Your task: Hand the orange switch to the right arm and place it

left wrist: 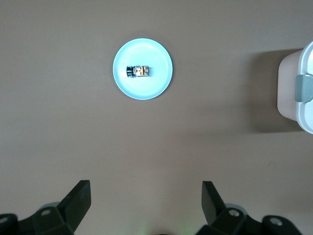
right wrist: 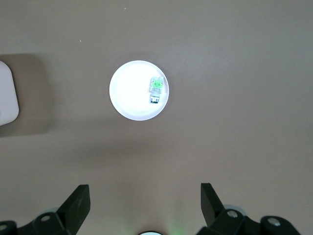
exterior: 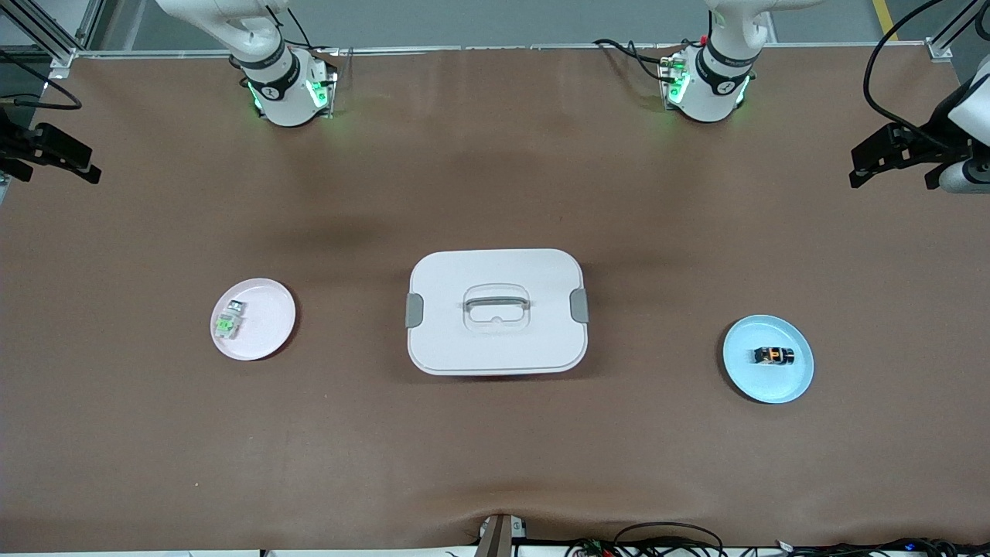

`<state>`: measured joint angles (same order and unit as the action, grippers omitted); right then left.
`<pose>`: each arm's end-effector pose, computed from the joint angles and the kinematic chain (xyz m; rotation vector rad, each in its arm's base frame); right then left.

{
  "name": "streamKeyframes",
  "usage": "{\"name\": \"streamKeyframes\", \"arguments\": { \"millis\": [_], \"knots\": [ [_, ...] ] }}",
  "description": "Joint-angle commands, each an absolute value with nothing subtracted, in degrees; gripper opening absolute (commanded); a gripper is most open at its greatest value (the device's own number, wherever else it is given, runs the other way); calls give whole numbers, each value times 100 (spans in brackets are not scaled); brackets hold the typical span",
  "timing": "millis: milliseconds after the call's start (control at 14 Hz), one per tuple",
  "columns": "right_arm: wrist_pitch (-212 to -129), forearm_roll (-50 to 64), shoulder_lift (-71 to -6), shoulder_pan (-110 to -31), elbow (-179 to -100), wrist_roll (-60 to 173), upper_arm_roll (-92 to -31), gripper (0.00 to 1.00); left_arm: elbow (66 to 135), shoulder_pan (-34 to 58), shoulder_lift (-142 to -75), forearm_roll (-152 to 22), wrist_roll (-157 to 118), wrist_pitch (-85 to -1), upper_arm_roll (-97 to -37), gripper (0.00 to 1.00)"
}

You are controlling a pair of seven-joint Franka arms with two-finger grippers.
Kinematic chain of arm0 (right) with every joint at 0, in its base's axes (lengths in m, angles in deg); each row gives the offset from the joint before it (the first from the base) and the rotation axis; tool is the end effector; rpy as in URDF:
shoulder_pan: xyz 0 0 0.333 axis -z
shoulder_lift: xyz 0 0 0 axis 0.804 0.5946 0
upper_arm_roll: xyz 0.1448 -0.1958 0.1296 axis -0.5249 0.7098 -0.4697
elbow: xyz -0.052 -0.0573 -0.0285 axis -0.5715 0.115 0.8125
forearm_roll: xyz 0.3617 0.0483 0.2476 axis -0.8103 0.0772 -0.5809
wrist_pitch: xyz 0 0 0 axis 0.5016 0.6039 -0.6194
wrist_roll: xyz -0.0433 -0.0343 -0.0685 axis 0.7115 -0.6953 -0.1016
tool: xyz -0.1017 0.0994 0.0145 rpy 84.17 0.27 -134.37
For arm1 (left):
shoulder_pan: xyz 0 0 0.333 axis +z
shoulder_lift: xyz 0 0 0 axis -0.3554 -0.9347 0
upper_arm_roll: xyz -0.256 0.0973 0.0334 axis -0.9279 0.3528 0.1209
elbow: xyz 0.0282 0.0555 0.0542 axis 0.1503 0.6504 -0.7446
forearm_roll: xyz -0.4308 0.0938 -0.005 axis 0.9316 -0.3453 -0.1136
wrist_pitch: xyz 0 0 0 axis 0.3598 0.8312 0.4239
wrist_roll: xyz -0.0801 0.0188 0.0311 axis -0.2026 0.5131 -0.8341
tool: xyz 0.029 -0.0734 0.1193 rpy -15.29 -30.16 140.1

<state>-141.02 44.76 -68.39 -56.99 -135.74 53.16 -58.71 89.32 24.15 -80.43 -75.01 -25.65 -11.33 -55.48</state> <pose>0.5614 -0.0525 0.5654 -3.1363 0.0774 0.0655 0.5822 -0.0343 0.5804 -3.1135 0.0897 0.0119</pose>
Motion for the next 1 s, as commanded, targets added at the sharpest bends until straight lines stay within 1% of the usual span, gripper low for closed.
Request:
{"name": "streamKeyframes", "arguments": {
  "millis": [0,214,498,783,854,925],
  "knots": [
    [-14042,4548,-6787,-5694,-13449,5376,-5898,100,8791,2442,-8059,-7433,-2545,-1028,-5554,100],
    [-14051,4548,-6779,-5703,-13449,5376,-5906,100,8756,2442,-8147,-7468,-2598,-1028,-5545,100],
    [-14060,4548,-6743,-5721,-13449,5376,-5915,100,8685,2495,-8682,-7467,-2616,-1264,-5528,100],
    [-14060,4548,-6735,-5721,-13458,5376,-5915,100,8869,2512,-9253,-7670,-2843,-1931,-5519,100],
    [-14051,4548,-6735,-5738,-13458,5376,-5915,100,9122,2591,-9333,-7696,-3010,-2299,-5519,100],
    [-14051,4548,-6735,-5764,-13458,5376,-5915,100,9490,2705,-9343,-7696,-3229,-2868,-5519,100]
  ]
}}
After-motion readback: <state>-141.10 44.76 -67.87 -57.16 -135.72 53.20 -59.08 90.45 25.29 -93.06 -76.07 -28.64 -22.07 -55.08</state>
